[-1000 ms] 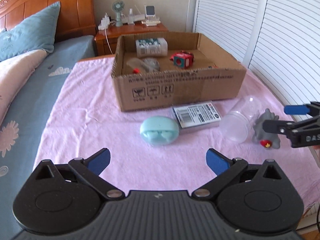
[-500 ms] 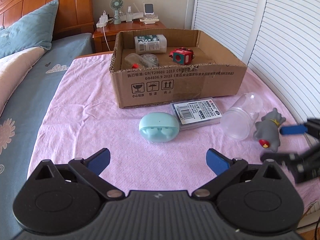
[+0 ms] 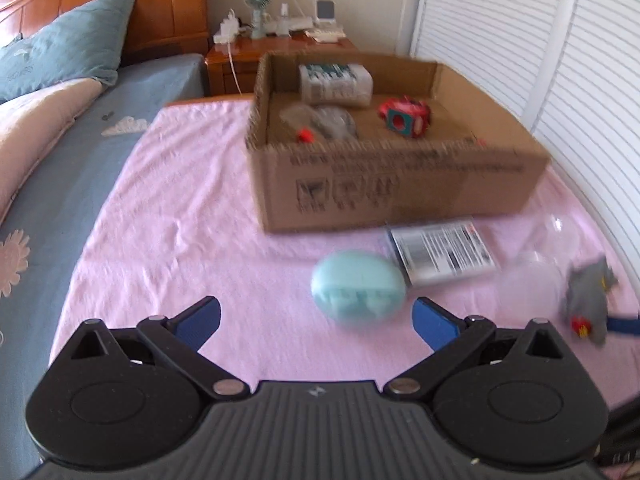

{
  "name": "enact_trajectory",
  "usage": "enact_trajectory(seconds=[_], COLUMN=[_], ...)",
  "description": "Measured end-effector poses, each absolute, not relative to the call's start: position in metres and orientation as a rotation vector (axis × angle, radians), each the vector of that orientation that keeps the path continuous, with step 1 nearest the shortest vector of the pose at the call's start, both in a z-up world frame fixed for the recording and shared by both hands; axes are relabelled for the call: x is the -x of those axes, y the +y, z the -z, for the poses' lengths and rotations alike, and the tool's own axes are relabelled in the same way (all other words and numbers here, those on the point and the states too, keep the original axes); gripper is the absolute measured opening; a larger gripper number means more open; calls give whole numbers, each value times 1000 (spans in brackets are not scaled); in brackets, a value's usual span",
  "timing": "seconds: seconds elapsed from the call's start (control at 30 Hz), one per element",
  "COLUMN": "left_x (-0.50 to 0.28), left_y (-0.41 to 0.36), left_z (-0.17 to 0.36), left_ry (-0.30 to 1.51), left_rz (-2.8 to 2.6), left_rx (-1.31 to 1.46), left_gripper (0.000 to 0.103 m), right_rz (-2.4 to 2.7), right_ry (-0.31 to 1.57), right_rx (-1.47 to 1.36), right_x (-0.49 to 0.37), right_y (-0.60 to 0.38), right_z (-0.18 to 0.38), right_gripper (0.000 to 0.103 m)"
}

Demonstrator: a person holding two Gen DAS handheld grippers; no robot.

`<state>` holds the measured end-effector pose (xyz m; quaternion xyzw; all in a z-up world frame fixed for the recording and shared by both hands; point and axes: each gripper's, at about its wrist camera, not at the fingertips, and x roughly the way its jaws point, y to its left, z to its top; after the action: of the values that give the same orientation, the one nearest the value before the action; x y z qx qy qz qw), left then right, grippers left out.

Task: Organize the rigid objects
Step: 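Close the left tool on the mint-green case while the right tool grasps the grey elephant toy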

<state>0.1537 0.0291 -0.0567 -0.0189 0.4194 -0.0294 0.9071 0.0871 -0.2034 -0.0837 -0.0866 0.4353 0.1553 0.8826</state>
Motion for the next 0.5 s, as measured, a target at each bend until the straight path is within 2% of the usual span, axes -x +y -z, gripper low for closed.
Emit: enact_trajectory(seconds=[0.3,0.5], left_x=[-205,-214], left_y=[33,34], left_z=[67,76], left_ry=[869,905], left_rz=[-42,-66], left_rx=[34,-13], left_gripper=[101,101], right_rz=[-323,-327], right_ry=[887,887], right_rx=[181,183], right_x=[-86,-84], right_y=[-201,-201], right_z=[86,86], right_gripper=[103,103])
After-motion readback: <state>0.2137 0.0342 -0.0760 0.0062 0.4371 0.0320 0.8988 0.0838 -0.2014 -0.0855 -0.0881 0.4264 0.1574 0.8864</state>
